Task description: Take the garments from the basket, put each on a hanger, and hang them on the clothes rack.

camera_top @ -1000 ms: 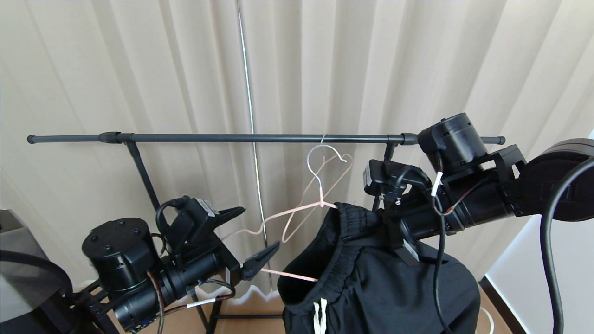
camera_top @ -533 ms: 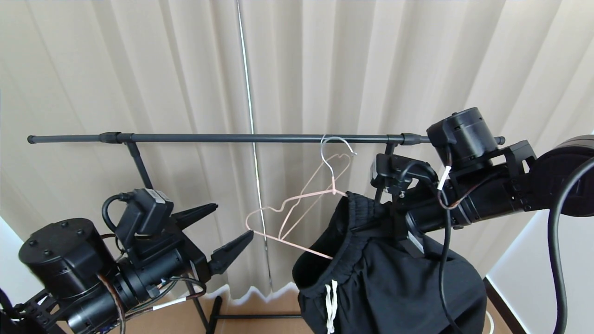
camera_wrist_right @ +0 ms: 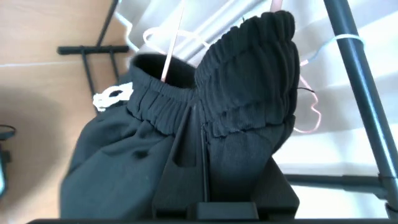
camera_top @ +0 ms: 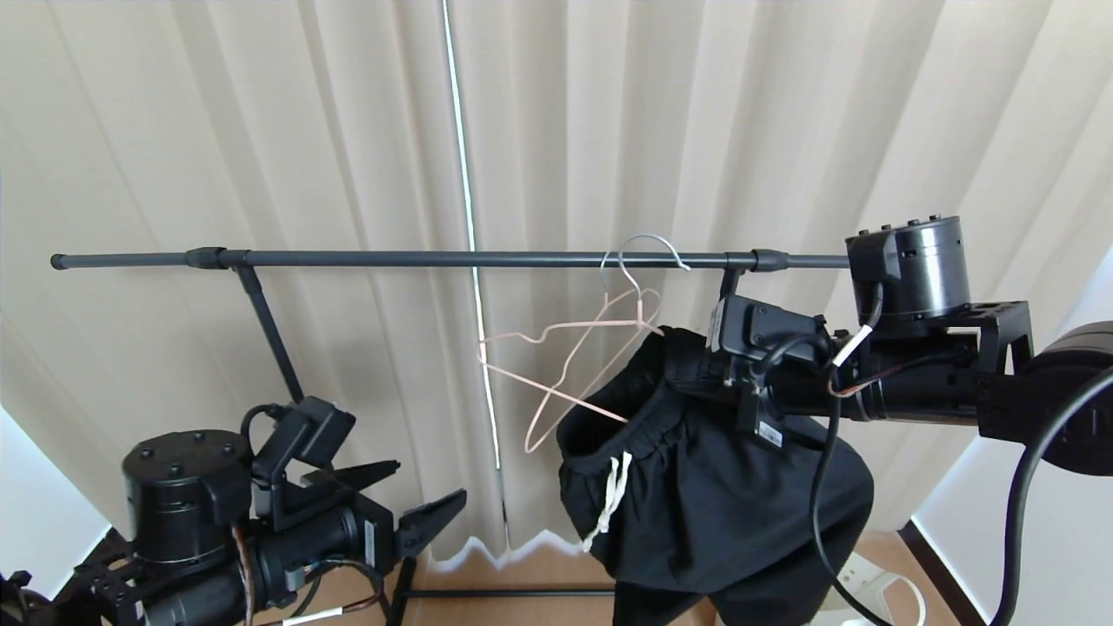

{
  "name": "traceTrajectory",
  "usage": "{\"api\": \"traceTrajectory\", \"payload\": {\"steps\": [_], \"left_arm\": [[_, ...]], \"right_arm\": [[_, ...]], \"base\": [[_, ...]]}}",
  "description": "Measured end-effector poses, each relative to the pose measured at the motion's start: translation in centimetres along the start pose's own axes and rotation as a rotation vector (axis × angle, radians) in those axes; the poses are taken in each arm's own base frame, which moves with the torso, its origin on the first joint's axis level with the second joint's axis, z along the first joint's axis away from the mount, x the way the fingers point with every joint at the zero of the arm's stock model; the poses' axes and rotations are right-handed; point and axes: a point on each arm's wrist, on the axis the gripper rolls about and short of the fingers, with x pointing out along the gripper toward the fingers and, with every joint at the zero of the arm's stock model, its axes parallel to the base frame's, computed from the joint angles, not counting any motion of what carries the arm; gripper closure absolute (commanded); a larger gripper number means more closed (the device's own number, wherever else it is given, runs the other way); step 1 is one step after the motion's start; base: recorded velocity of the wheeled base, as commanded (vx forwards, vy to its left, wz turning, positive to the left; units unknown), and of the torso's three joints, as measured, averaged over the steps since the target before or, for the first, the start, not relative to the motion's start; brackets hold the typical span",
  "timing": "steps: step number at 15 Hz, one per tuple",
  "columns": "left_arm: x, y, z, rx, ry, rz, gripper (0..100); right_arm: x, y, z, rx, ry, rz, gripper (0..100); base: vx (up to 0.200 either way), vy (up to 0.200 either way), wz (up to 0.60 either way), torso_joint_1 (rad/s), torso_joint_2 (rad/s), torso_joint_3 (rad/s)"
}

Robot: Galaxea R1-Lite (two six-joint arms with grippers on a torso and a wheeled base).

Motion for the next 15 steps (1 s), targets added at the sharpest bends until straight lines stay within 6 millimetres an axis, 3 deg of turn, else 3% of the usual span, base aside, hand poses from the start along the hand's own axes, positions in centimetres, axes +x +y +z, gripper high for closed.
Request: {"api": "traceTrajectory", "payload": {"steps": [4, 8, 15], "left_arm": [[1.7, -1.2, -0.1, -0.105, 0.183, 0.051, 0], [2.7, -2.7, 1.1, -0.140, 0.169, 0.023, 0], [4.4, -3.8, 1.5, -0.134, 0.165, -0.016, 0]], "right_arm": [[-0.3, 0.3, -0.3, -0.030, -0.059, -0.085, 100], [-1.1, 1.5, -0.6, -0.040, -0.076, -0.109, 100], [-3.6, 3.7, 0.7, -0.067, -0.132, -0.087, 100]], "base": [[0.000, 0.000, 0.00, 0.000, 0.00, 0.000], [0.000, 0.000, 0.00, 0.000, 0.00, 0.000], [0.000, 0.000, 0.00, 0.000, 0.00, 0.000]]}}
